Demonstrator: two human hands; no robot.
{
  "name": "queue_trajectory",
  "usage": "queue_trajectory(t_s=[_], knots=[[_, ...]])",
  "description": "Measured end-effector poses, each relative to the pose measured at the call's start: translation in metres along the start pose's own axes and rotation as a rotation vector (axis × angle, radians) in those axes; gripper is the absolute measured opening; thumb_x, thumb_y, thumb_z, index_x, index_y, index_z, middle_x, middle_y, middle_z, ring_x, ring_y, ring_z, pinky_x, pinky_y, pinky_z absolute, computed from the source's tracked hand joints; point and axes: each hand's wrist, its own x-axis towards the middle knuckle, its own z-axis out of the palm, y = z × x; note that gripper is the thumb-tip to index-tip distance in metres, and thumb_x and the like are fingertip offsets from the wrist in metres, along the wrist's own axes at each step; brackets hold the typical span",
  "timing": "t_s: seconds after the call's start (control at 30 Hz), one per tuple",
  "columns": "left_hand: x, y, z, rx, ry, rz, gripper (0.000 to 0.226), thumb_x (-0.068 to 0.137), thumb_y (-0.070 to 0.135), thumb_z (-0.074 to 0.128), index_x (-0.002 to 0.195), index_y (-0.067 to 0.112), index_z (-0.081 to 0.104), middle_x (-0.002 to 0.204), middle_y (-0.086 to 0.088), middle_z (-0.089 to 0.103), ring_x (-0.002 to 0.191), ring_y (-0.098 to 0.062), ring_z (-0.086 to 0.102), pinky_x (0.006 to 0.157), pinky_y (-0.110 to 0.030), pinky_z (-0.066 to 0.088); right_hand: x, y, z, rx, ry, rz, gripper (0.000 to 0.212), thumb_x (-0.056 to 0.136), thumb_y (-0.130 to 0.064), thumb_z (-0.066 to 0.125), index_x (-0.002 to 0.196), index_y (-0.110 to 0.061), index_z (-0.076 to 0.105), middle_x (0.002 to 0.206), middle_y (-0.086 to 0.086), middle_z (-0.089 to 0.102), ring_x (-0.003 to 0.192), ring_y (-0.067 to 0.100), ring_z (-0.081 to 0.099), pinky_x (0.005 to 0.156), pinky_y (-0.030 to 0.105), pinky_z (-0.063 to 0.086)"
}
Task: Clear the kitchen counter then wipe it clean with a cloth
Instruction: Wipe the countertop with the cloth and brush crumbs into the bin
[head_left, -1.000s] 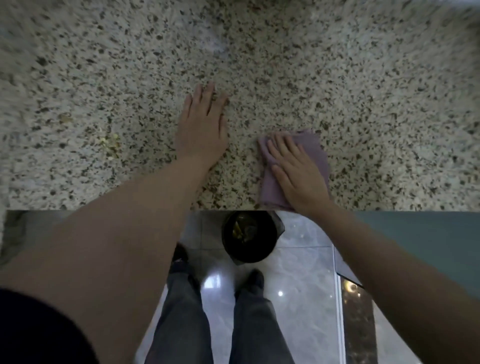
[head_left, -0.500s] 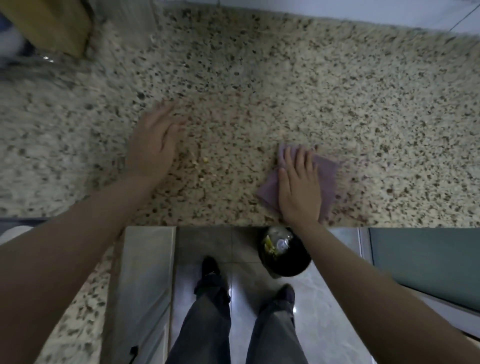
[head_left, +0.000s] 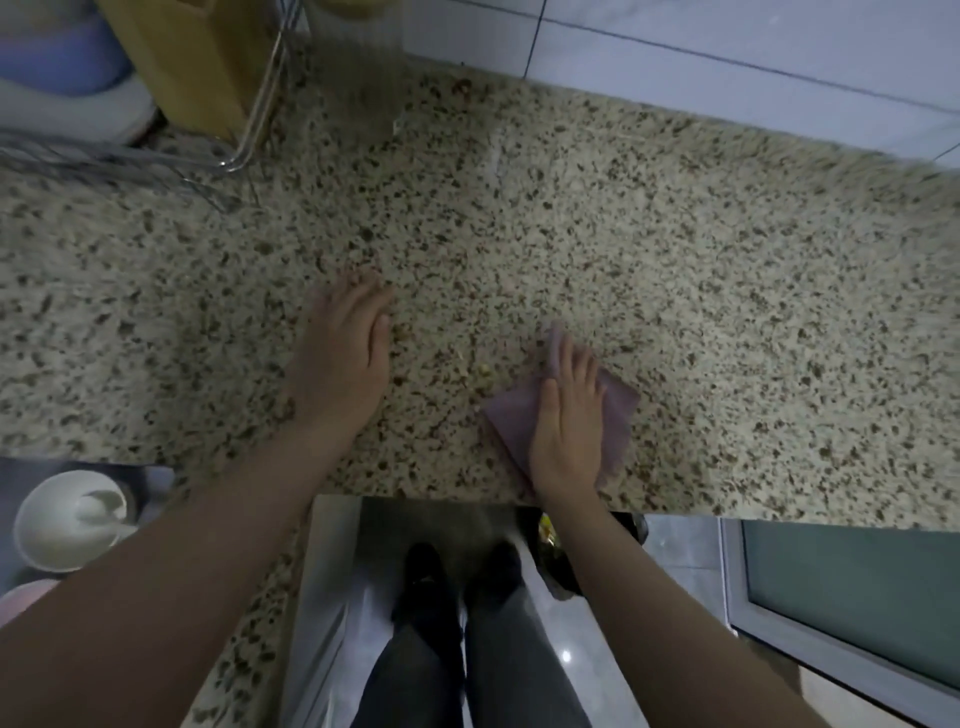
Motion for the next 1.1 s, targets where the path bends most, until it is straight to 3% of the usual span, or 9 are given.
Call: queue_trajectory(t_s=[0.23,0.37,0.53,0.67,0.87,0.97,1.1], knots=[[0.026,0.016,0.005,0.015,-0.065,0.073,0.042,0.106,0.028,0.034,0.142,0.016,0.051,0.155,-0.003,0.041,0.150,-0.022,0.023,0.125,-0.039,0.010,0.131,0.024,-0.042,-0.205,0.042,-0.112,0.051,0.107,-0.026,0.009,0.158,-0.027,0.011,0.165,0.002,0.013,0.153,0.021,0.007,0.124,0.039,0.006],[0.055,0.014,0.012,0.032,-0.132,0.109,0.047,0.106,0.038,0.030,0.149,0.021,0.042,0.161,0.005,0.029,0.153,-0.016,0.013,0.125,-0.036,0.007,0.224,0.023,-0.051,-0.280,-0.010,-0.202,0.050,0.108,-0.032,0.010,0.158,-0.026,0.016,0.165,0.005,0.017,0.152,0.025,0.011,0.122,0.042,0.009],[0.072,0.021,0.018,0.012,-0.099,0.099,0.045,0.106,0.034,0.033,0.147,0.019,0.045,0.158,0.003,0.035,0.151,-0.017,0.019,0.125,-0.036,0.010,0.168,0.026,-0.034,-0.447,-0.035,-0.370,0.053,0.108,-0.033,0.008,0.158,-0.022,-0.001,0.165,0.010,0.010,0.153,0.031,0.005,0.124,0.047,0.014],[0.088,0.039,0.028,0.040,-0.140,0.111,0.045,0.106,0.031,0.035,0.148,0.018,0.043,0.159,-0.001,0.033,0.151,-0.021,0.018,0.124,-0.032,0.002,0.103,0.032,-0.017,-0.421,-0.063,-0.344,0.053,0.108,-0.042,0.010,0.158,-0.030,-0.002,0.167,0.004,0.000,0.153,0.018,-0.010,0.125,0.036,0.001],[0.123,0.049,0.040,0.163,-0.163,0.094,0.046,0.103,0.026,0.043,0.148,0.019,0.043,0.160,-0.003,0.031,0.151,-0.024,0.021,0.122,-0.034,0.008,0.186,0.023,-0.033,-0.452,-0.103,-0.412,0.056,0.107,-0.043,0.012,0.158,-0.021,0.011,0.166,-0.002,0.004,0.153,0.014,-0.002,0.125,0.034,0.005],[0.125,0.050,0.043,0.186,-0.151,0.103,0.044,0.101,0.019,0.045,0.145,0.018,0.049,0.157,-0.004,0.038,0.149,-0.026,0.026,0.124,-0.037,0.017,0.247,0.015,-0.038,-0.471,-0.081,-0.487,0.056,0.107,-0.040,0.017,0.157,-0.014,0.019,0.165,0.003,0.013,0.153,0.018,0.008,0.125,0.034,0.008],[0.124,0.055,0.051,0.233,-0.134,0.089,0.045,0.100,0.016,0.045,0.145,0.013,0.049,0.156,-0.009,0.037,0.147,-0.031,0.028,0.124,-0.042,0.017,0.306,-0.007,-0.034,-0.555,-0.043,-0.592,0.054,0.107,-0.038,0.022,0.153,-0.011,0.032,0.162,0.009,0.026,0.151,0.027,0.019,0.124,0.041,0.013]])
